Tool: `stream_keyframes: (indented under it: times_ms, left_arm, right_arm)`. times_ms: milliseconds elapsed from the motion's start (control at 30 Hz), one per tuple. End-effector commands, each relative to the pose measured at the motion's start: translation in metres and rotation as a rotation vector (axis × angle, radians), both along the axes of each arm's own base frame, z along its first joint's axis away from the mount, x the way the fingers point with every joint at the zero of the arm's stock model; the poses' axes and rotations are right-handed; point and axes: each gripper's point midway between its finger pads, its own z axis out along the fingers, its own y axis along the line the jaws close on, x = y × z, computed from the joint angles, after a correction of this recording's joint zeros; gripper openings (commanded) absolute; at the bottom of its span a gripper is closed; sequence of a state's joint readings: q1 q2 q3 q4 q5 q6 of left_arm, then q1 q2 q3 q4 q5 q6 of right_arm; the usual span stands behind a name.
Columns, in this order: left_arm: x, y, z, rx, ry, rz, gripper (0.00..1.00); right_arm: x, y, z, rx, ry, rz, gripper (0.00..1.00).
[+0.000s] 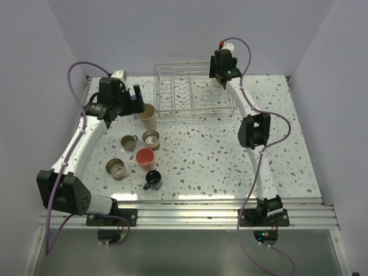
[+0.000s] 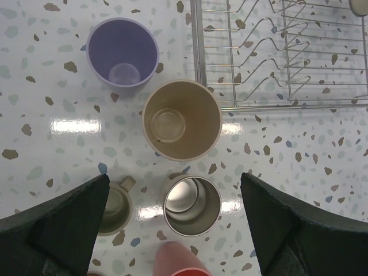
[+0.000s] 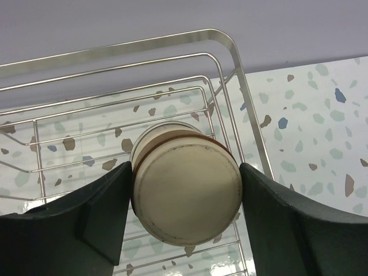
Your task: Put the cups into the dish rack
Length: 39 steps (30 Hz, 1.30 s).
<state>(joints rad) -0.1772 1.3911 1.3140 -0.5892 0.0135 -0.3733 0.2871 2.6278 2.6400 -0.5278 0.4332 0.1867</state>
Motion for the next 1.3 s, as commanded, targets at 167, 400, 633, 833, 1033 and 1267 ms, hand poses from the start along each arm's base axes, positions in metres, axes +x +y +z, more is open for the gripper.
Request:
stream_keyframes:
  times_ms: [167, 400, 633, 833, 1033, 1267]
  left_arm:
    - [0.005, -0.003, 0.005, -0.004, -0.033, -0.037, 0.99]
    - [0.001, -0.005, 0.001, -0.005, -0.018, -0.047, 0.98]
    - [-0.001, -0.006, -0.005, -0.010, -0.001, -0.051, 0.98]
    - [-0.001, -0.007, -0.003, -0.008, 0.004, -0.058, 0.98]
    - [-0.001, -0.010, -0.006, -0.020, 0.019, -0.070, 0.96]
    - [-0.002, -0.021, -0.014, -0.060, 0.039, -0.097, 0.94]
  right_arm:
    - [-0.017, 0.000, 0.046, 0.049, -0.005, 0.028, 0.00]
    - [-0.025, 0.000, 0.014, 0.034, 0.091, 0.040, 0.00]
    - [-0.027, -0.003, 0.007, 0.017, 0.114, 0.043, 0.00]
    - [-0.053, -0.015, 0.038, 0.002, 0.134, 0.007, 0.00]
    - [-0.104, -0.019, 0.057, -0.012, 0.231, 0.011, 0.00]
    - [-0.140, -0.009, 0.060, -0.015, 0.251, 0.061, 0.00]
